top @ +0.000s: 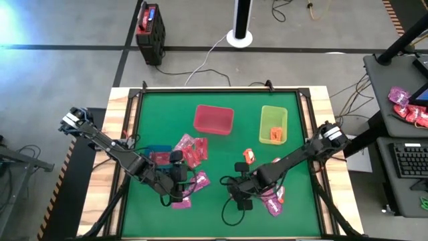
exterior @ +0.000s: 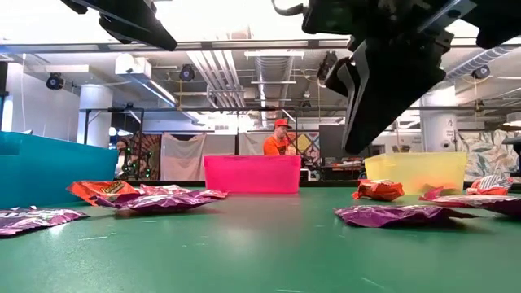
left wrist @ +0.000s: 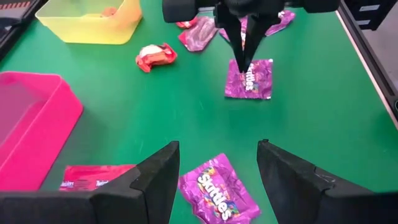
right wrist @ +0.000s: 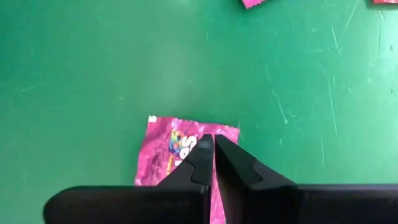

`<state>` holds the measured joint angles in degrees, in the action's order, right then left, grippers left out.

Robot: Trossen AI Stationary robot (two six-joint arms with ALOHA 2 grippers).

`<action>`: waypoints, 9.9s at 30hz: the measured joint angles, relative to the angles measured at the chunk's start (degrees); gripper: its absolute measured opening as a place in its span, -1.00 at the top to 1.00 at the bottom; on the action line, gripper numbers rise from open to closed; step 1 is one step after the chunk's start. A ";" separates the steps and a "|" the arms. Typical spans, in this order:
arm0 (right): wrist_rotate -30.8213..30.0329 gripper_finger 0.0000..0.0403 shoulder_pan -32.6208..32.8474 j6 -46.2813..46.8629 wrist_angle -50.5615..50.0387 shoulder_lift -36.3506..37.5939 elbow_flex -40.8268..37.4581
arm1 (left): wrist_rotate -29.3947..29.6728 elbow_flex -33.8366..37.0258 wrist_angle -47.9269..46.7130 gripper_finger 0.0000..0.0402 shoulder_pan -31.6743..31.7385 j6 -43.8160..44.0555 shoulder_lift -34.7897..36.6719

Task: Sort candy by brand, put in halloween buckets
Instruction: Put the violet candy into the red bin, then put the red candy into the blue bin, then put the orange chocolate into the yellow bin

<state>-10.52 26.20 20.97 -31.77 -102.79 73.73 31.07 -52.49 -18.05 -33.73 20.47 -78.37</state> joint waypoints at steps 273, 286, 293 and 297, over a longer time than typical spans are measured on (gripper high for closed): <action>4.92 -0.53 -21.27 35.68 -16.63 4.40 -8.09 | -0.26 16.35 -3.92 0.38 6.18 -16.06 26.91; 6.24 -0.36 -21.22 37.13 -7.35 4.45 -13.69 | 0.85 15.87 -3.78 0.38 6.25 -17.94 26.93; 6.44 -0.02 -21.22 36.50 -6.67 4.45 -13.35 | 2.93 15.87 -3.73 0.38 6.25 -17.99 26.93; 6.48 0.18 -21.20 36.02 -6.61 4.45 -13.35 | 2.93 15.87 -3.35 0.38 6.25 -17.99 26.93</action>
<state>-4.03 4.99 57.00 -38.38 -98.35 60.38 34.00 -36.62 -21.40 -27.49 2.48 -51.44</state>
